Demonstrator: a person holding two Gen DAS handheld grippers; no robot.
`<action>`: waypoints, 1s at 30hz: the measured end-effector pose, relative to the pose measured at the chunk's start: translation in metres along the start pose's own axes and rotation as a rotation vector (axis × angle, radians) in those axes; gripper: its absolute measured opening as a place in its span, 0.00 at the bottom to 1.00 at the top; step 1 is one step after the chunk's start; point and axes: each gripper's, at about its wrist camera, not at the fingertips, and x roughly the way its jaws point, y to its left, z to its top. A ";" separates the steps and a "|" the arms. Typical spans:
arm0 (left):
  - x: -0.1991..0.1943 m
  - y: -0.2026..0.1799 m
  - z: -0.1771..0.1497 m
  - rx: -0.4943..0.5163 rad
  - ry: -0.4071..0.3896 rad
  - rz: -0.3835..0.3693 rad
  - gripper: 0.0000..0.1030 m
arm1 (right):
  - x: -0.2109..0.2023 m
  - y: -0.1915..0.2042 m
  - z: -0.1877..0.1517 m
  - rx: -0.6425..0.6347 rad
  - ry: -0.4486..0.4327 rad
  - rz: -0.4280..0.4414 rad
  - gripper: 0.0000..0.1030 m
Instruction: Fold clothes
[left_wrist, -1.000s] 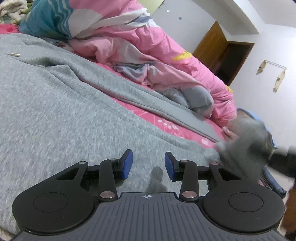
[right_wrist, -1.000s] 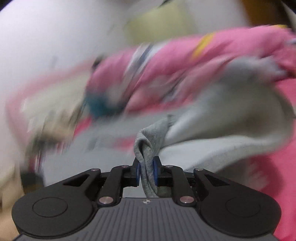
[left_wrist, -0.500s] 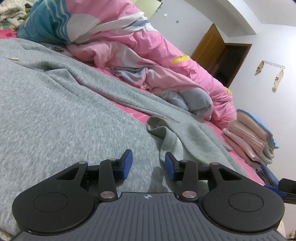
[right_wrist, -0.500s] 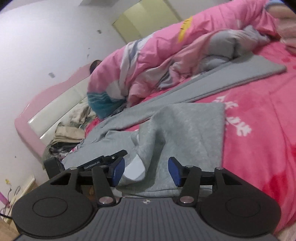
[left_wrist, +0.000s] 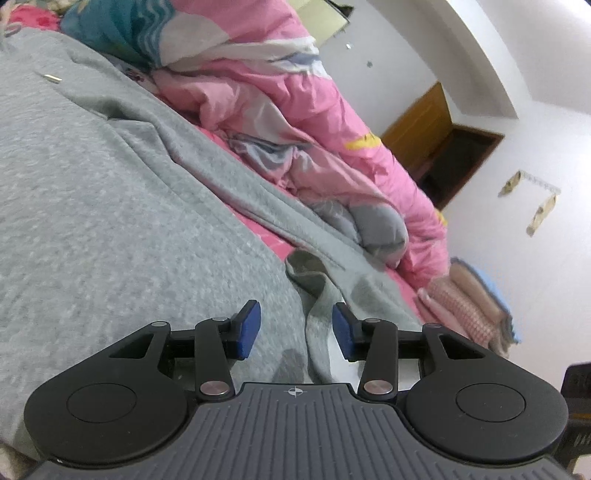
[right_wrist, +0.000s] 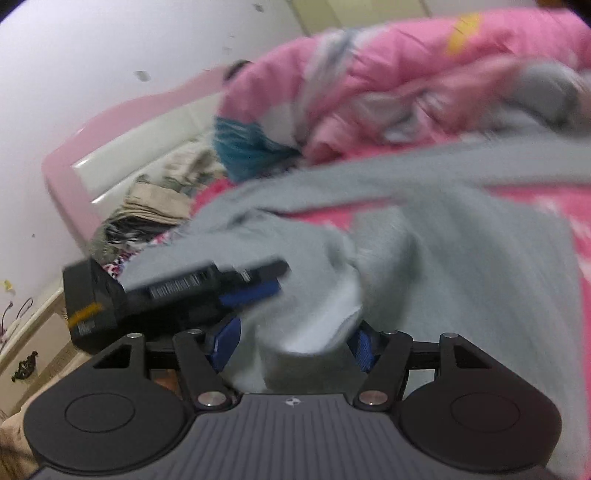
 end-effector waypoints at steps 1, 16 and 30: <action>-0.002 0.003 0.001 -0.014 -0.013 0.002 0.41 | 0.004 0.007 0.003 -0.025 -0.002 0.015 0.63; -0.012 0.020 0.005 -0.090 -0.068 -0.016 0.41 | -0.002 0.042 -0.022 -0.239 0.018 -0.120 0.64; -0.009 0.015 0.002 -0.042 -0.069 0.015 0.41 | 0.009 0.035 -0.014 -0.273 -0.046 -0.249 0.08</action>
